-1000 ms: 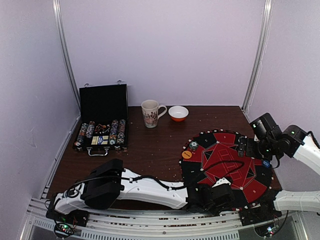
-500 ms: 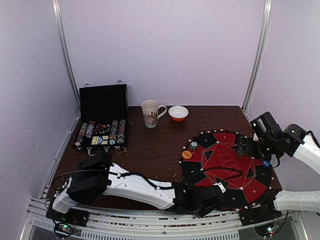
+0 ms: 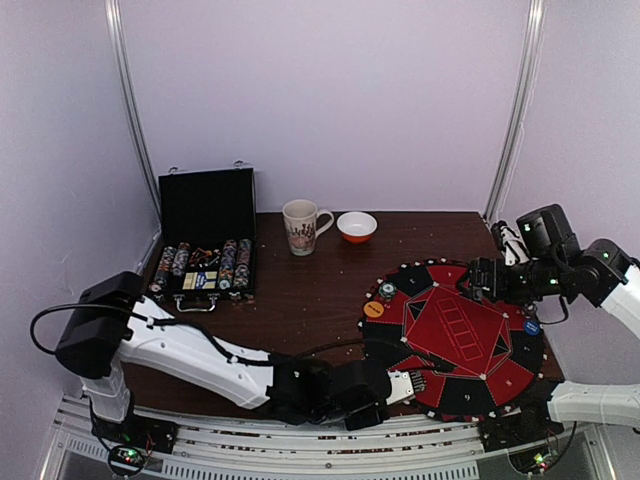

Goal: Distribute texas hold em gaming equipment
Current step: Pick up the poker card from the poker table mat, then pass from the left arm to the right

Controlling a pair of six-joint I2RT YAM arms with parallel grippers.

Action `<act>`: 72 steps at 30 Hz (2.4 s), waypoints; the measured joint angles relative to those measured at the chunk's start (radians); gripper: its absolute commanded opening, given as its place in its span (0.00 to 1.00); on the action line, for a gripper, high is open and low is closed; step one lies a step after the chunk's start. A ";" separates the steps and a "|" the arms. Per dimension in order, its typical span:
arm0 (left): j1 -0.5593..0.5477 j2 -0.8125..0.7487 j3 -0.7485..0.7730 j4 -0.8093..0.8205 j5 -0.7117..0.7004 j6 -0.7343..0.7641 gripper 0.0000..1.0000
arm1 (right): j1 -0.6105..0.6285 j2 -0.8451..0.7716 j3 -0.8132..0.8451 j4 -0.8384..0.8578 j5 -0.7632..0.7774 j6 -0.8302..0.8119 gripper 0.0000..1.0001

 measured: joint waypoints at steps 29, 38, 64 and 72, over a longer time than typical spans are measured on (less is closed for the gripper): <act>0.180 -0.472 0.064 -0.291 0.154 0.241 0.47 | 0.189 0.017 -0.257 0.866 -0.693 0.197 1.00; 0.195 -0.481 0.070 -0.313 0.166 0.269 0.47 | 0.314 0.168 -0.189 0.907 -0.666 0.136 0.98; 0.197 -0.481 0.073 -0.367 0.203 0.306 0.45 | 0.382 0.306 -0.183 1.053 -0.644 0.178 0.19; 0.200 -0.475 0.073 -0.375 0.172 0.312 0.89 | 0.382 0.304 -0.178 1.058 -0.637 0.166 0.00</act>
